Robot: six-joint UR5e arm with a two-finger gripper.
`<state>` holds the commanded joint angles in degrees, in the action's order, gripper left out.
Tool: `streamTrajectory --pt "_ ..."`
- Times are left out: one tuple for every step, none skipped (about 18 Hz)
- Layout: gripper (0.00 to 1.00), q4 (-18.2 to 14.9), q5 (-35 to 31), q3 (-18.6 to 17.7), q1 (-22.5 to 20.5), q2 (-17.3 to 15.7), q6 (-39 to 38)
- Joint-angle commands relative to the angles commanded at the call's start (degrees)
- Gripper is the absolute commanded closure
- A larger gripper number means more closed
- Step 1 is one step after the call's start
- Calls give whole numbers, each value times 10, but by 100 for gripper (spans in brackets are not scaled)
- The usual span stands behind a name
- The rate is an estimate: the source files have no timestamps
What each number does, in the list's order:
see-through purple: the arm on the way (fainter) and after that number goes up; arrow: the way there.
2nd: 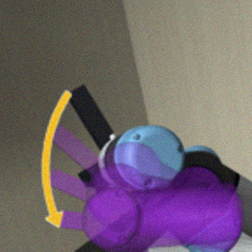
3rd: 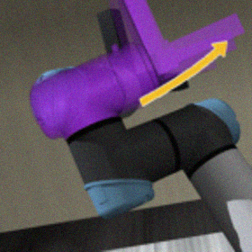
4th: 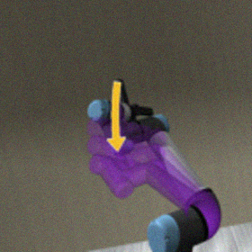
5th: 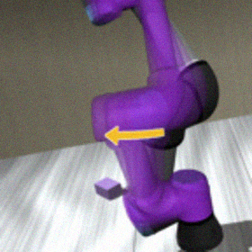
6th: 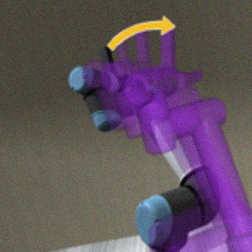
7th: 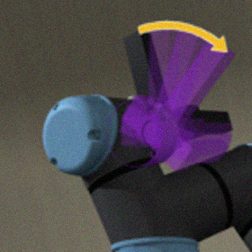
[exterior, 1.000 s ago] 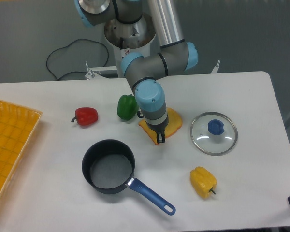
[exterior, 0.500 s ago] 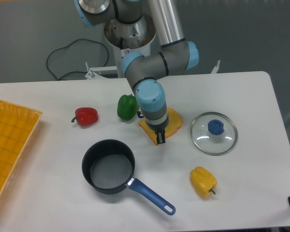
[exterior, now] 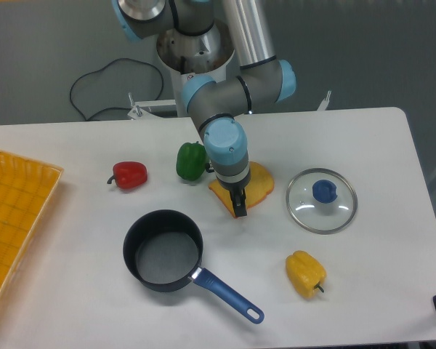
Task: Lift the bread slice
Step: 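Pinch the bread slice edge and drag it toward the gripper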
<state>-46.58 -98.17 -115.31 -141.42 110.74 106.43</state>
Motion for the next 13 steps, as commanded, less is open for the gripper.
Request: streamTrajectory --pt "0 0 0 -1 -2 0 -1" --pt "0 0 0 0 -2 0 -1" --pt "0 1 0 0 -2 0 -1" --pt "0 1 0 0 -2 1 -2" --pt "0 4 0 0 -2 2 -3" --pt "0 5 -1 0 -1 3 -4" --pt "1 6 -1 0 -1 3 -5" --pt "3 6 -2 1 0 3 -9" --pt "6 6 -3 1 1 4 -15" --pt "7 6 -4 1 2 4 -24" --pt "9 8 -4 3 3 5 -32" --pt "9 9 -4 3 3 5 -37" --pt "9 9 -4 4 4 6 -37"
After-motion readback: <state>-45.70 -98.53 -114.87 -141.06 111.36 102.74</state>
